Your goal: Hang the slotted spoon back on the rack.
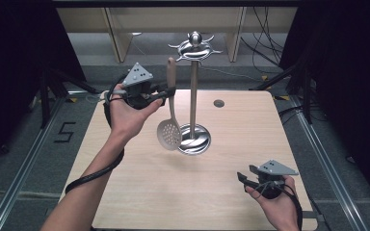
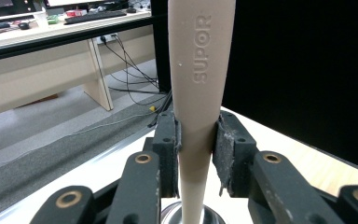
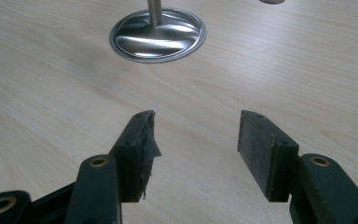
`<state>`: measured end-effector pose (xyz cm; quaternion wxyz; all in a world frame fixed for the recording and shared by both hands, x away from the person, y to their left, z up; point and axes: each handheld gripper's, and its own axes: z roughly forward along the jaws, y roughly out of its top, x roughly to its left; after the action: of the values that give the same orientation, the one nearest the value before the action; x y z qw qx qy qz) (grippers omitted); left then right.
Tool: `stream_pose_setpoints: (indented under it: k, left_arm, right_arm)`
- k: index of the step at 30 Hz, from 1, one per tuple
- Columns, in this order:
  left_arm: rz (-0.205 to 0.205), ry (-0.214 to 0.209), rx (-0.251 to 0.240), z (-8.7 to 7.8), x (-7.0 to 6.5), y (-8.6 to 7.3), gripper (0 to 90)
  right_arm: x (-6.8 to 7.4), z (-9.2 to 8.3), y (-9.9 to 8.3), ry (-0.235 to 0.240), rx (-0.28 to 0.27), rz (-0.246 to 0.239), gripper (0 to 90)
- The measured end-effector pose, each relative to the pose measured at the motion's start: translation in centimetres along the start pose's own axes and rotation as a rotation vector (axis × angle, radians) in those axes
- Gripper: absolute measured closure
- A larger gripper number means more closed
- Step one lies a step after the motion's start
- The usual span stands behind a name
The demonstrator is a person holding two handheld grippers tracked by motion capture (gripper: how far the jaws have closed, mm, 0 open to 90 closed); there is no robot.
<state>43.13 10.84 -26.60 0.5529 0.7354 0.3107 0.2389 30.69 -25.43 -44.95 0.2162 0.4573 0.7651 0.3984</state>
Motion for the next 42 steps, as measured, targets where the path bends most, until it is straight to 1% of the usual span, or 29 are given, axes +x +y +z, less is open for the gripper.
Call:
stream_pose_setpoints:
  k: [1, 2, 3, 4, 5, 6, 8, 9, 10, 11, 15, 16, 17, 21, 23, 24, 28, 31, 32, 33, 34, 35, 36, 38, 39, 40, 41, 42]
  left_arm:
    - [0.000, 0.000, 0.000, 0.0, 0.0, 0.0, 71.1]
    - [0.000, 0.000, 0.002, 0.0, 0.0, 0.0, 71.1]
    - [0.006, -0.002, 0.003, 0.1, 0.0, 0.1, 71.1]
    - [0.003, -0.001, 0.003, 0.1, 0.0, 0.1, 71.1]
    - [0.004, -0.002, 0.004, 0.1, 0.0, 0.1, 71.1]
    - [-0.001, -0.004, 0.008, 0.2, 0.0, 0.1, 71.1]
    - [-0.002, -0.003, 0.008, 0.3, -0.1, 0.2, 71.1]
    - [0.003, -0.003, 0.014, 0.5, -0.1, 0.2, 71.1]
    - [0.003, -0.003, 0.014, 0.5, -0.1, 0.2, 71.1]
    - [0.006, -0.004, 0.015, 0.5, 0.0, 0.3, 71.1]
    - [0.003, -0.003, 0.020, 0.7, 0.1, 0.4, 71.0]
    - [0.001, -0.002, 0.021, 0.8, 0.1, 0.4, 71.1]
    - [-0.001, -0.001, 0.023, 0.8, 0.1, 0.4, 71.1]
    - [-0.002, -0.005, 0.029, 1.2, 0.0, 0.5, 71.1]
    - [-0.003, -0.007, 0.032, 1.5, 0.0, 0.5, 71.1]
    - [-0.003, -0.007, 0.034, 1.7, 0.0, 0.5, 71.1]
    - [-0.008, -0.007, 0.043, 2.2, -0.1, 0.4, 71.1]
    - [-0.012, -0.009, 0.038, 2.3, -0.1, 0.3, 71.0]
    - [-0.011, -0.009, 0.038, 2.3, -0.1, 0.3, 71.0]
    - [-0.011, -0.009, 0.038, 2.4, -0.1, 0.3, 71.0]
    - [-0.013, -0.013, 0.038, 2.4, -0.1, 0.3, 70.9]
    - [-0.013, -0.013, 0.038, 2.4, -0.1, 0.3, 70.8]
    - [-0.013, -0.016, 0.037, 2.5, -0.1, 0.3, 70.8]
    - [-0.012, -0.021, 0.030, 2.5, -0.1, 0.2, 70.6]
    - [-0.006, -0.024, 0.019, 2.4, 0.0, 0.1, 70.1]
    - [-0.006, -0.024, 0.019, 2.4, 0.0, 0.1, 68.6]
    - [-0.014, -0.033, 0.009, 2.2, 0.0, 0.0, 68.6]
    - [-0.024, -0.040, 0.003, 2.0, -0.1, -0.1, 64.4]
  right_arm:
    - [0.0, 0.0, 0.0, 0.000, 0.000, 0.000, 46.5]
    - [0.2, 0.0, 0.0, 0.008, 0.012, 0.033, 46.5]
    - [0.3, 0.0, 0.0, 0.012, 0.015, 0.047, 46.6]
    - [0.3, 0.0, 0.0, 0.012, 0.015, 0.046, 46.5]
    - [0.2, 0.0, 0.0, 0.009, 0.013, 0.033, 46.5]
    - [0.0, 0.0, 0.0, 0.002, 0.001, -0.001, 46.5]
    - [0.0, 0.0, 0.0, 0.001, 0.000, 0.000, 46.5]
    - [0.1, 0.0, 0.0, -0.001, -0.001, 0.010, 46.5]
    - [0.1, 0.0, 0.0, -0.001, -0.001, 0.010, 46.5]
    - [0.0, 0.0, 0.0, 0.001, 0.000, -0.001, 46.5]
    - [0.0, 0.0, 0.0, 0.002, 0.002, -0.002, 46.5]
    - [0.0, 0.0, 0.0, -0.007, -0.001, -0.007, 46.5]
    - [0.0, 0.0, 0.0, -0.005, -0.001, -0.007, 46.5]
    - [0.0, 0.0, 0.0, 0.003, 0.002, -0.004, 46.5]
    - [0.0, 0.0, 0.0, 0.002, 0.002, -0.004, 46.5]
    - [0.0, 0.0, 0.0, -0.007, 0.000, -0.007, 46.5]
    - [0.0, 0.0, 0.0, -0.006, 0.002, -0.010, 46.5]
    - [0.0, 0.0, 0.0, -0.006, 0.000, -0.009, 46.5]
    - [0.3, 0.0, -0.1, 0.012, 0.015, 0.033, 46.5]
    - [0.3, 0.0, -0.1, 0.012, 0.015, 0.033, 46.5]
    - [0.0, 0.0, 0.0, 0.003, 0.003, -0.006, 46.5]
    - [0.0, 0.0, 0.0, 0.003, 0.003, -0.006, 46.5]
    - [0.4, 0.0, -0.1, 0.015, 0.018, 0.040, 46.5]
    - [0.3, 0.0, -0.1, 0.013, 0.020, 0.037, 46.5]
    - [0.1, 0.0, -0.1, 0.001, 0.003, 0.007, 46.5]
    - [0.1, 0.0, -0.1, 0.001, 0.003, 0.007, 46.5]
    - [0.2, 0.0, -0.1, 0.006, 0.008, 0.023, 46.4]
    - [0.2, 0.0, -0.1, 0.006, 0.008, 0.024, 46.4]
